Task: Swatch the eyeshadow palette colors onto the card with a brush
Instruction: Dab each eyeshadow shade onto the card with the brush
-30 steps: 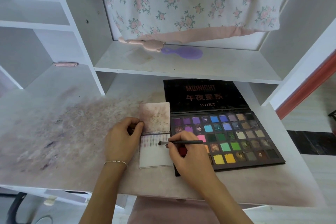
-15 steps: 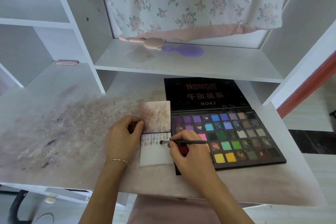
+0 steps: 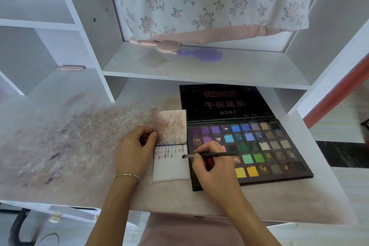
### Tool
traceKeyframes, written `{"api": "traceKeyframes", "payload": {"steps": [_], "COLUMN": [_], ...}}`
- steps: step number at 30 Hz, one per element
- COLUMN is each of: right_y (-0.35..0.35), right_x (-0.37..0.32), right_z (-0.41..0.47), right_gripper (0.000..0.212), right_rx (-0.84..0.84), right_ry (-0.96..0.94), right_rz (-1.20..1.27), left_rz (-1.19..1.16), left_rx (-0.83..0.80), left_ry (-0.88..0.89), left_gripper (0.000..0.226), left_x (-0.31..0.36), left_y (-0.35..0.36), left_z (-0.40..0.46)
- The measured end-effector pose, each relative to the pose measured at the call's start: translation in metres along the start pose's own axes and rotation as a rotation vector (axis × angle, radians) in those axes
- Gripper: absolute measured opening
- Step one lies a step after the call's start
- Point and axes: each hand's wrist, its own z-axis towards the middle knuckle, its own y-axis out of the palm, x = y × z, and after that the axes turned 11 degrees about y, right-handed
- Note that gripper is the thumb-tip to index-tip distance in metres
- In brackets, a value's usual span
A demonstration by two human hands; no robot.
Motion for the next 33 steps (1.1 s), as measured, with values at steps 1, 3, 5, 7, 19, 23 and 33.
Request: {"api": "traceKeyframes", "payload": {"steps": [1,3,5,7,19,23,33], "right_y": [-0.002,-0.007,-0.013,-0.021,-0.076,-0.092,-0.11], "right_x": [0.001,0.003,0.006,0.01,0.042,0.052,0.069], "right_z": [-0.001,-0.002,-0.003,-0.005,-0.001,0.002,0.006], "right_gripper": [0.031,0.032,0.03,0.028,0.037,0.035,0.014], "right_rx": [0.014,0.04,0.074,0.113,0.327,0.393,0.574], "right_ry": [-0.009,-0.03,-0.044,-0.043,0.083,0.11,0.173], "right_rz": [0.01,0.032,0.069,0.089,0.094,0.044,0.005], "left_rz": [-0.002,0.001,0.007,0.01,0.02,0.014,0.024], "left_rx": [-0.002,-0.011,-0.015,-0.014,-0.022,-0.02,-0.016], "left_ry": [0.002,0.01,0.011,0.008,0.008,-0.002,0.023], "left_gripper": [0.005,0.006,0.006,0.006,0.006,0.005,0.005], "left_x": [0.0,0.0,0.0,0.0,0.005,0.005,0.006], "left_y": [0.0,-0.001,-0.001,-0.001,-0.003,-0.003,-0.003], "left_z": [0.0,0.0,0.0,0.0,0.0,0.0,-0.001]}}
